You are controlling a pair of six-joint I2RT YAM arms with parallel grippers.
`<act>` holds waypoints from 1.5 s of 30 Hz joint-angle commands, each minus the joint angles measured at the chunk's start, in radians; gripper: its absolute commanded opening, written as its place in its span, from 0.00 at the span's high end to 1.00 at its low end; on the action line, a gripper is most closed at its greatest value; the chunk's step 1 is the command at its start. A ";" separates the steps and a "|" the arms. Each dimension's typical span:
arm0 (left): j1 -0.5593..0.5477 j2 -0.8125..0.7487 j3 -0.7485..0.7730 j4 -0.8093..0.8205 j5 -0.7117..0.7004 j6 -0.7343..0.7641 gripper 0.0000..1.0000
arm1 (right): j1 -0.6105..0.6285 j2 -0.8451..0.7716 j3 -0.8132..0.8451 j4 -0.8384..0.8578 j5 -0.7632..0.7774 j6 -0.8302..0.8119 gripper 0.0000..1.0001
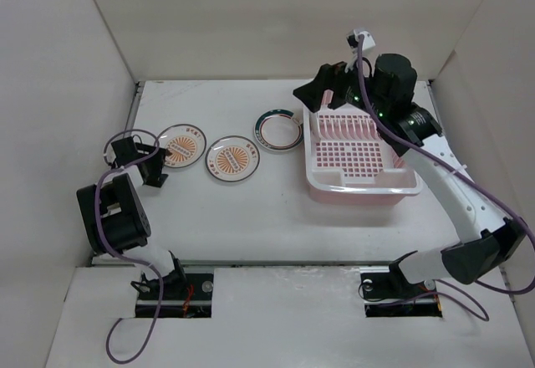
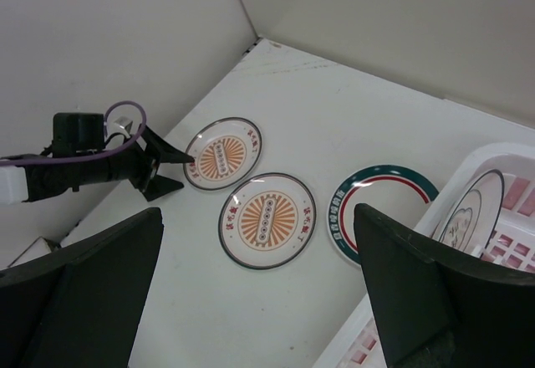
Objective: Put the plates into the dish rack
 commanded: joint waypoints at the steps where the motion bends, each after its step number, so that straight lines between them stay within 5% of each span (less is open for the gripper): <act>1: -0.009 0.011 -0.006 0.038 0.002 -0.014 0.35 | 0.010 -0.033 0.061 0.022 -0.016 -0.013 0.00; 12: -0.029 0.052 0.012 0.058 -0.028 -0.036 0.46 | 0.010 -0.033 0.099 0.013 -0.025 -0.013 0.00; 15: -0.029 0.052 0.012 0.058 -0.039 -0.036 0.60 | 0.010 -0.033 0.099 0.013 -0.025 -0.013 0.00; 21: -0.029 0.072 0.012 0.049 -0.048 -0.056 0.71 | 0.010 -0.024 0.108 0.004 -0.034 -0.013 0.00; 31: -0.038 0.101 0.023 0.030 -0.057 -0.065 0.74 | 0.010 -0.024 0.108 0.004 -0.052 -0.003 0.00; 40: -0.038 0.154 0.116 -0.086 -0.088 -0.074 1.00 | 0.010 -0.042 0.108 0.004 -0.052 -0.003 0.00; 45: -0.038 0.178 0.152 -0.122 -0.087 -0.074 1.00 | 0.010 -0.051 0.108 0.004 -0.043 -0.003 0.00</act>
